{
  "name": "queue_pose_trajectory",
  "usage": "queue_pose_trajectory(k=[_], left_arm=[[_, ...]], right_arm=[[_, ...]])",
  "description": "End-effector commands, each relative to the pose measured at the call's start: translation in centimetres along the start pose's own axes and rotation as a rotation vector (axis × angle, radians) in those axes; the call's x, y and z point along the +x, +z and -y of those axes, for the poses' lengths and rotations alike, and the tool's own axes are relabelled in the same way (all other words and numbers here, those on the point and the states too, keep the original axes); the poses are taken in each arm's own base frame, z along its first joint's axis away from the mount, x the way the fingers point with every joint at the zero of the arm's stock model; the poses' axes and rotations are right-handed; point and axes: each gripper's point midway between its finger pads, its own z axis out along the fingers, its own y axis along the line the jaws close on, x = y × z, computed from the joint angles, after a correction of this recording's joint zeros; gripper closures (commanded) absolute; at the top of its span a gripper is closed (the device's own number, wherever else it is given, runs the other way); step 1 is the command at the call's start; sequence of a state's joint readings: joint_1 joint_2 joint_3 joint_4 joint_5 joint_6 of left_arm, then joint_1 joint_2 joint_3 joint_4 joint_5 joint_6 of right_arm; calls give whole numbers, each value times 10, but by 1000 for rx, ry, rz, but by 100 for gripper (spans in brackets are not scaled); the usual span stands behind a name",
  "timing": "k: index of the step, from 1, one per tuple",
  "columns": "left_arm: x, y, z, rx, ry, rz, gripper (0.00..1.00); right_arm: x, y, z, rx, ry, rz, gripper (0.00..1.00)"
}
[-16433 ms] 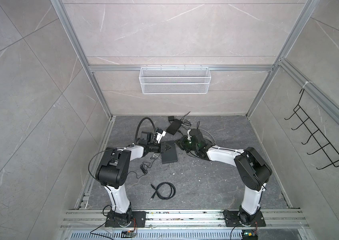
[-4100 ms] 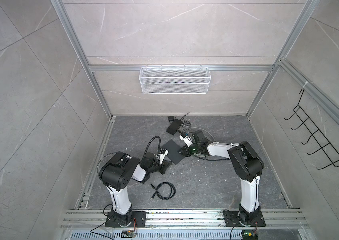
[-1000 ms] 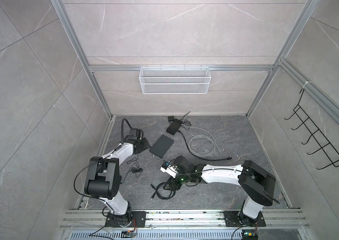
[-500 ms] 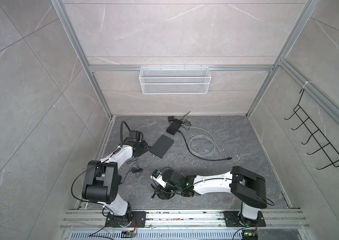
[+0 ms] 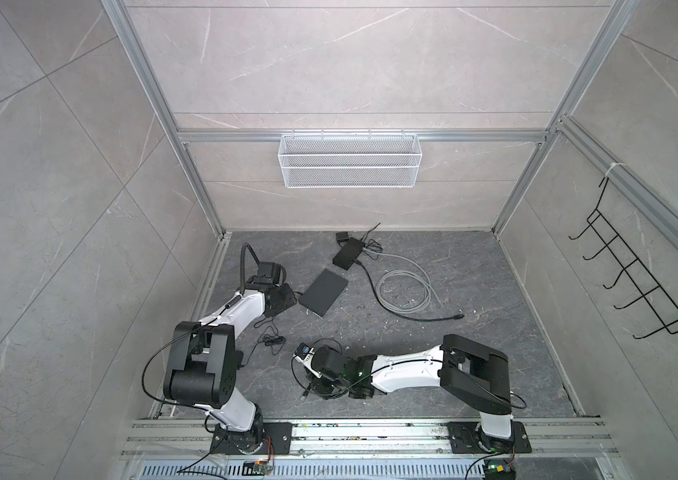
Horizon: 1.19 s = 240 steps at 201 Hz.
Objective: Insert the plug into the switch port
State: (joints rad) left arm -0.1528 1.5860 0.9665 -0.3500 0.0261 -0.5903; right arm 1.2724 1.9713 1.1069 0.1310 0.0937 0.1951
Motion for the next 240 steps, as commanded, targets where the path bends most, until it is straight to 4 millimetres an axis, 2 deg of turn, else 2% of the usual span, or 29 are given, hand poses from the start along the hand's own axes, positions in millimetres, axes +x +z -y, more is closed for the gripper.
queue_pose_trajectory(k=[1, 31, 60, 102, 123, 146, 190, 214, 240], left_arm=[[-12, -21, 4, -12, 46, 50, 54], [-13, -23, 13, 10, 67, 45, 55], [-6, -20, 34, 52, 130, 14, 56], [34, -3, 97, 381, 197, -114, 57], [51, 1, 117, 496, 251, -154, 57], [72, -6, 135, 632, 330, -207, 57], [105, -9, 145, 840, 372, -237, 57], [120, -8, 143, 901, 444, -229, 57], [129, -1, 145, 956, 440, -252, 57]], right_arm=[[11, 6, 13, 69, -13, -43, 84], [8, 1, 22, 57, -5, -47, 91], [11, -7, 50, 24, 50, -45, 93], [18, -35, 85, -175, 119, -89, 94], [19, -47, 98, -275, 162, -91, 94], [20, -60, 119, -351, 228, -81, 95], [11, -81, 150, -451, 305, -31, 95], [8, -85, 157, -511, 332, -34, 95], [0, -87, 163, -551, 345, -23, 95]])
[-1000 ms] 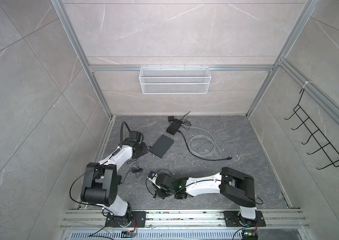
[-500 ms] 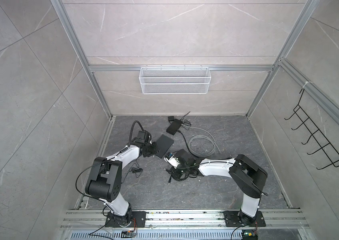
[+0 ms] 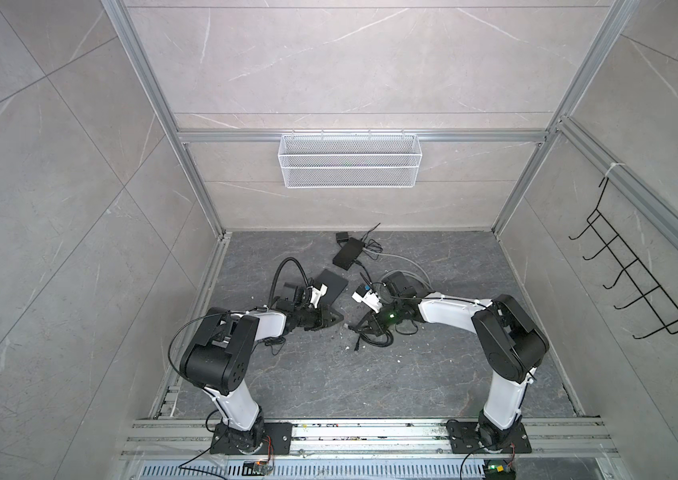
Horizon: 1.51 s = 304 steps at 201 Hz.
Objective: Insert the plug into the switch port
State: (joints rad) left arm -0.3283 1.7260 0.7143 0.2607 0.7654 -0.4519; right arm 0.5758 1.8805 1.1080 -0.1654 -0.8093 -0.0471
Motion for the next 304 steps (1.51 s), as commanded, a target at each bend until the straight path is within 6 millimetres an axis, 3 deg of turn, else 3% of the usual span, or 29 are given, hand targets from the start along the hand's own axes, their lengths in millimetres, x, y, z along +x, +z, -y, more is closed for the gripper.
queue_pose_trajectory(k=[1, 44, 99, 132, 149, 167, 182, 214, 304], left_arm=[[-7, 8, 20, 139, 115, 24, 57], [-10, 10, 29, 244, 117, 74, 57], [-25, -6, 17, 115, 105, 122, 57], [-37, -12, -1, -41, 92, 144, 57], [-43, -14, 18, 60, 117, 170, 57], [-37, -17, 53, 238, 203, 164, 59], [-23, -15, 64, 292, 259, 114, 59], [-2, -3, 65, 322, 293, 14, 55], [0, 5, 43, 210, 274, -35, 55]], right_arm=[[-4, -2, -11, -106, 1, -17, 95], [-4, 0, 1, -95, 26, -46, 95], [6, -7, 6, -92, 57, -57, 96], [7, -12, 7, -87, 59, -46, 96], [6, -12, 8, -88, 62, -38, 96], [6, -13, 9, -97, 71, -32, 97], [5, -14, 9, -106, 75, -28, 97], [2, -17, 6, -110, 69, -24, 97], [1, -21, -5, -145, 58, -7, 98]])
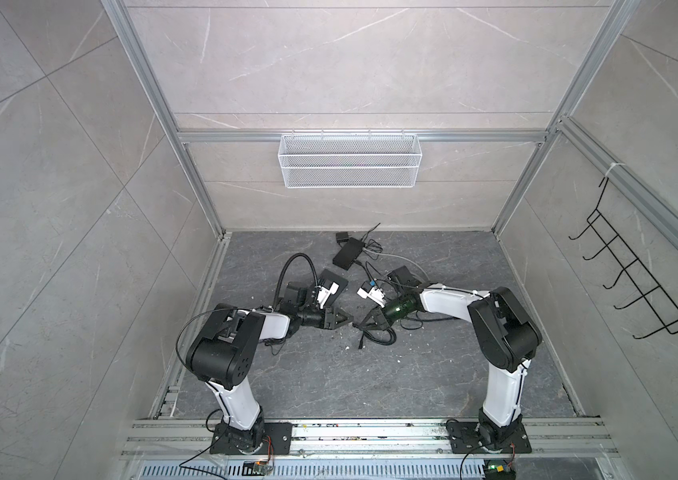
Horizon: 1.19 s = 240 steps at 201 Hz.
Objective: Insert the plug into the switch port
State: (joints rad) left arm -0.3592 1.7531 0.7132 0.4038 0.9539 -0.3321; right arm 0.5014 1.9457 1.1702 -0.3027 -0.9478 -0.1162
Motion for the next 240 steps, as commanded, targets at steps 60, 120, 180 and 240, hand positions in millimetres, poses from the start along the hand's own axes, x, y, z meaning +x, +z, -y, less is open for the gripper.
queue_pose_trajectory(k=[60, 120, 180, 240], left_arm=[[-5, -2, 16, 73, 54, 0, 56], [-4, -3, 22, 104, 53, -9, 58], [-2, -3, 24, 123, 53, -6, 63], [-8, -6, 32, 133, 65, 12, 85]], right_arm=[[-12, -6, -14, -54, -19, 34, 98], [-14, -5, -15, -66, -22, 43, 98], [-18, -3, -15, -82, -19, 57, 98], [-18, -2, -12, -74, -19, 39, 98]])
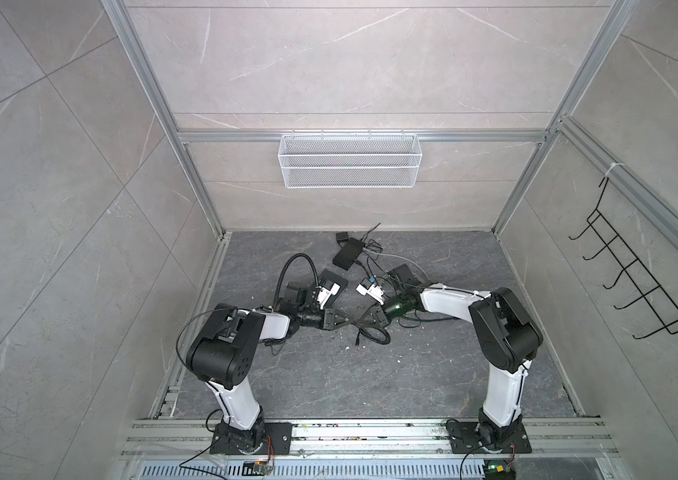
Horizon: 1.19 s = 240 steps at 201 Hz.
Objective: Insert the plug into the switch port
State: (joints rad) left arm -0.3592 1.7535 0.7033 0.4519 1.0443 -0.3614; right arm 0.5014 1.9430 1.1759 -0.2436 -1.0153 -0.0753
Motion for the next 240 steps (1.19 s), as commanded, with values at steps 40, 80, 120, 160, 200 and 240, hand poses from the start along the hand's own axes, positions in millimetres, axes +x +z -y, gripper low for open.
queue_pose_trajectory(k=[40, 80, 120, 160, 200, 240], left_arm=[[-12, -4, 16, 44, 43, 30, 97], [-14, 0, -2, -36, -117, 50, 99], [-12, 6, -3, -76, -202, 46, 99], [-8, 14, -11, -119, -304, 15, 99], [-10, 13, -12, -141, -354, 3, 98], [-11, 15, -13, -136, -368, -4, 98]], right_arm=[[-3, -3, 7, 57, -1, -23, 92], [-11, -25, 20, 276, -9, 40, 63], [-19, -44, 25, 511, -107, 185, 54], [-23, -26, 17, 704, -323, 166, 53], [-17, -19, 25, 758, -382, 132, 58], [-8, -8, 20, 715, -407, 98, 64]])
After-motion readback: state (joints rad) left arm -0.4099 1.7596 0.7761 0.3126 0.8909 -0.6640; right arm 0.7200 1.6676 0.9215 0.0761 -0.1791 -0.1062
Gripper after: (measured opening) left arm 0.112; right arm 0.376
